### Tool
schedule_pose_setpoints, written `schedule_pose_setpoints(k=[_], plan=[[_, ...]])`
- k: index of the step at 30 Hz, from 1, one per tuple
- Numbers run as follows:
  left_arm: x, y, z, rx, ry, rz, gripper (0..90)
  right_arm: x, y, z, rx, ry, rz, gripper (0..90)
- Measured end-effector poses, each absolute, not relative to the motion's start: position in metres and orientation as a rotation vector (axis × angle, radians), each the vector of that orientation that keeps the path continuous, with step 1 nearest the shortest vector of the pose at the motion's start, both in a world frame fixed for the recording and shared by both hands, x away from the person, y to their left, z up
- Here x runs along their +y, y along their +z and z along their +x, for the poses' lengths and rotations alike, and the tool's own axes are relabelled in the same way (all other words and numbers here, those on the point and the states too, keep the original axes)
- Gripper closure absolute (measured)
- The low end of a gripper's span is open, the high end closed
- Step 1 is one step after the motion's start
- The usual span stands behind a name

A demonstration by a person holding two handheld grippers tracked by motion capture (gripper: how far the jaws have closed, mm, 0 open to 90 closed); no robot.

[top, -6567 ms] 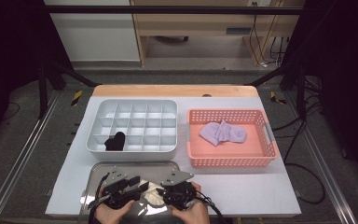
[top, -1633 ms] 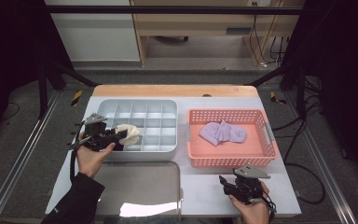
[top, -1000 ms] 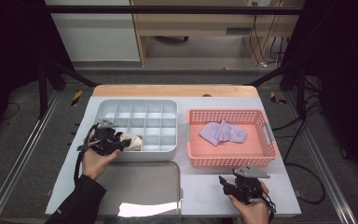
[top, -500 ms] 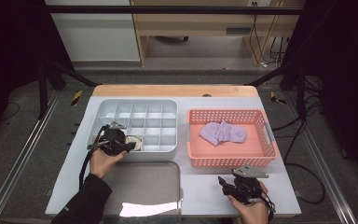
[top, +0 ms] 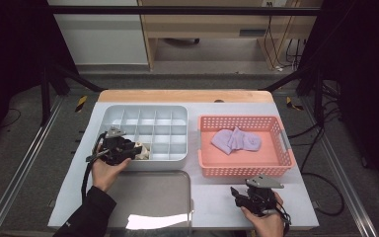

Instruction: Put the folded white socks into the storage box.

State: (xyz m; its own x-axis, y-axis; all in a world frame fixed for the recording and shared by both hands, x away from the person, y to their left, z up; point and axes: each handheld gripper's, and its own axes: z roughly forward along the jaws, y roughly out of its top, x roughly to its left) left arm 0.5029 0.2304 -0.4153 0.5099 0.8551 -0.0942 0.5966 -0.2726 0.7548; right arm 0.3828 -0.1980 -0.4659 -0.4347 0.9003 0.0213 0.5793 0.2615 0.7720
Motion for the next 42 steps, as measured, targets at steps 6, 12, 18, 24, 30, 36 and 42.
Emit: schedule_pose_setpoints(k=[6,12,18,24,30,36,42], plan=[[0.227,-0.421,0.505,1.194,0.430,2.003,74.7,-0.197,-0.467,0.383,2.118,1.013,1.338,39.7],[0.221,-0.427,0.507,1.211,0.472,2.061,75.7,-0.197,-0.467,0.383,2.121,1.010,1.337,39.6],[0.224,-0.427,0.505,1.198,0.456,2.036,73.9,-0.197,-0.467,0.383,2.124,1.011,1.340,39.6],[0.231,-0.419,0.495,1.165,0.458,1.983,61.1,-0.198,-0.466,0.383,2.114,1.024,1.341,38.7],[0.242,-0.406,0.475,1.143,0.469,1.873,50.2,-0.200,-0.464,0.381,2.089,1.051,1.348,37.9],[0.249,-0.402,0.452,1.097,0.482,1.829,44.3,-0.201,-0.460,0.379,2.069,1.075,1.342,37.5],[0.255,-0.403,0.431,1.087,0.504,1.791,41.9,-0.202,-0.457,0.376,2.049,1.097,1.348,37.2]])
